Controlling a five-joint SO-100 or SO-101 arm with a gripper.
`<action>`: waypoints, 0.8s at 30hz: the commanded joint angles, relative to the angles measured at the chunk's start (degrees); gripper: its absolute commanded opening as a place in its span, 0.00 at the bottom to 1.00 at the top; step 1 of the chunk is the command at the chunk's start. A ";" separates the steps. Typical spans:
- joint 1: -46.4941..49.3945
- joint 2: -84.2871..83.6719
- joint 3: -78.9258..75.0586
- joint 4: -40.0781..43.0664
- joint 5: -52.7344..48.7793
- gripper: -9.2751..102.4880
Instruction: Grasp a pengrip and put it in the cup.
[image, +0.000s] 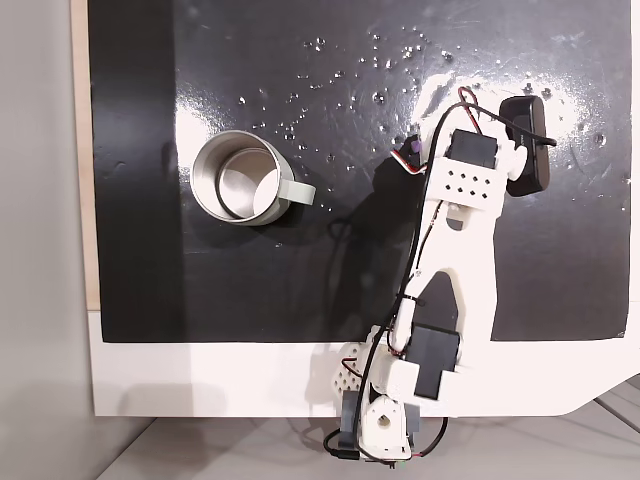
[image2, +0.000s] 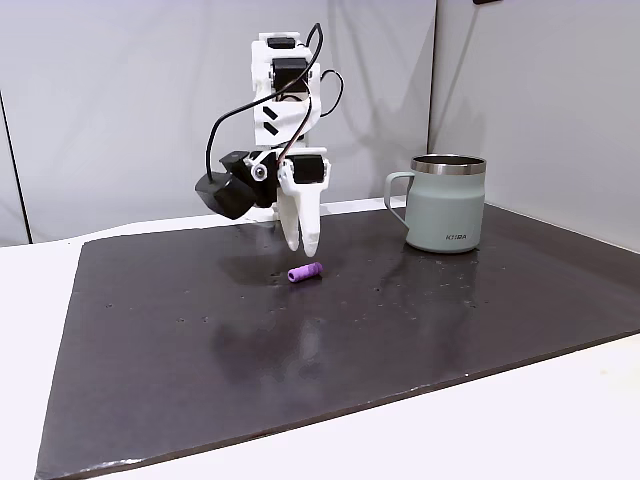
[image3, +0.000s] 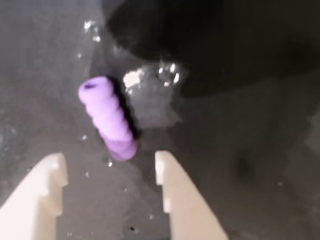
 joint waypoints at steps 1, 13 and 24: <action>0.88 -2.11 -4.31 -1.58 -0.35 0.24; 1.32 -10.99 -10.02 -2.55 -0.79 0.12; 1.93 -8.70 -12.57 1.23 -0.26 0.08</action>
